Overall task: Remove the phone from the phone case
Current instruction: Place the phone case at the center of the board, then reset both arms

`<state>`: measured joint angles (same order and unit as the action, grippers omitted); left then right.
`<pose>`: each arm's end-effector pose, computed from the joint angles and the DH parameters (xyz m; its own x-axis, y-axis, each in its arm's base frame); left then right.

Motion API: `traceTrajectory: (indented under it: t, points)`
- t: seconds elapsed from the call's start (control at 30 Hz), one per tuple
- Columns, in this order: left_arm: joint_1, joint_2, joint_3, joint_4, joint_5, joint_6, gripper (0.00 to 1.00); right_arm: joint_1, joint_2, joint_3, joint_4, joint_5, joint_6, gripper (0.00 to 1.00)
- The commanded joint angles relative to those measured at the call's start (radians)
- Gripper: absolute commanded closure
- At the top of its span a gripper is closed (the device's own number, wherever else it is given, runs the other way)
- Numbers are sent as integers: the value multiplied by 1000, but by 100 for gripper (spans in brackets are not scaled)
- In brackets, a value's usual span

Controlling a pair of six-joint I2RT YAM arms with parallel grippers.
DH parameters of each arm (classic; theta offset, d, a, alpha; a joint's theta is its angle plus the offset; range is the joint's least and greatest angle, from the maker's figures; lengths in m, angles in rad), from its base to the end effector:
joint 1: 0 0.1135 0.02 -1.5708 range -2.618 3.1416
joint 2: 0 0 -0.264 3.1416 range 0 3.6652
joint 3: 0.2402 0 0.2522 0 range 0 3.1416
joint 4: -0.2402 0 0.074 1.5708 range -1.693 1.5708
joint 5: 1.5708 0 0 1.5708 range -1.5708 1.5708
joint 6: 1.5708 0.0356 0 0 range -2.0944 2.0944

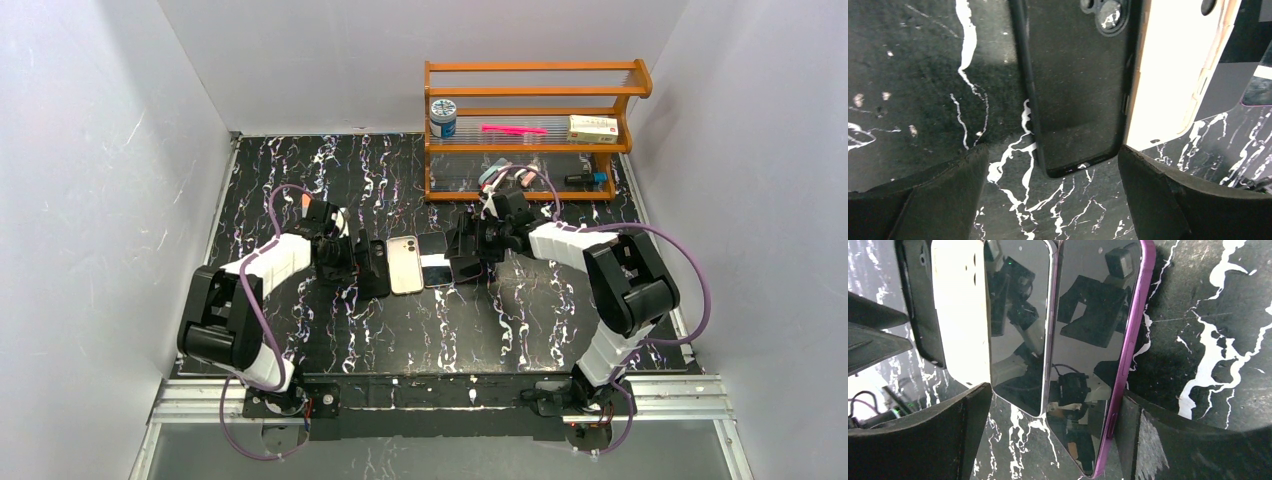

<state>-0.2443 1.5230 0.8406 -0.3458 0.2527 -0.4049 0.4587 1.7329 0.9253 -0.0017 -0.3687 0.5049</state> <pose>0.2805 -0.0791 0.1764 -0.9054 -0.1674 -0.3903 0.0031 0.9164 -0.4002 0.3075 0.1661 0.1609 -0.8756 0.0708 -0.4777 -0.2427 0.7907 0.5621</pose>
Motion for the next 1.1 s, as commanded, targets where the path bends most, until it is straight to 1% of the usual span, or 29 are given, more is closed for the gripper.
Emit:
traceTrajectory:
  t: [0.0,0.07,0.1,0.23,0.37,0.47,0.57,0.63,0.77,0.83,0.93,1.0,1.07]
  points:
    - [4,-44,-11,-81,-86,30,2,17,35,5,-210,262,-65,5]
    - [4,-71,-9,-81,-87,35,2,23,31,17,-232,300,-65,4]
    - [4,-85,-8,-81,-82,37,2,27,30,22,-243,322,-65,2]
    - [4,-172,-16,-86,-106,55,2,39,36,43,-288,360,-70,1]
    - [4,-273,-19,-106,-152,71,2,46,11,45,-294,352,-64,1]
    - [1,-366,-12,-123,-178,69,2,44,-48,49,-284,335,-60,1]
    - [-5,-474,1,-147,-214,67,2,43,-160,39,-265,380,-53,1]
    - [-7,-554,11,-159,-238,56,2,40,-256,21,-259,472,-41,1]
    - [-7,-733,98,-213,-363,36,2,39,-467,-11,-261,710,-27,1]
    - [-8,-805,152,-232,-450,38,2,40,-577,-22,-273,781,-59,1]
    - [-11,-839,263,-299,-611,54,2,39,-777,-59,-254,864,-120,1]
    - [-13,-841,327,-347,-691,58,2,40,-895,-80,-243,894,-165,1]
    - [-16,-853,371,-377,-743,67,2,39,-1004,-94,-237,912,-203,1]
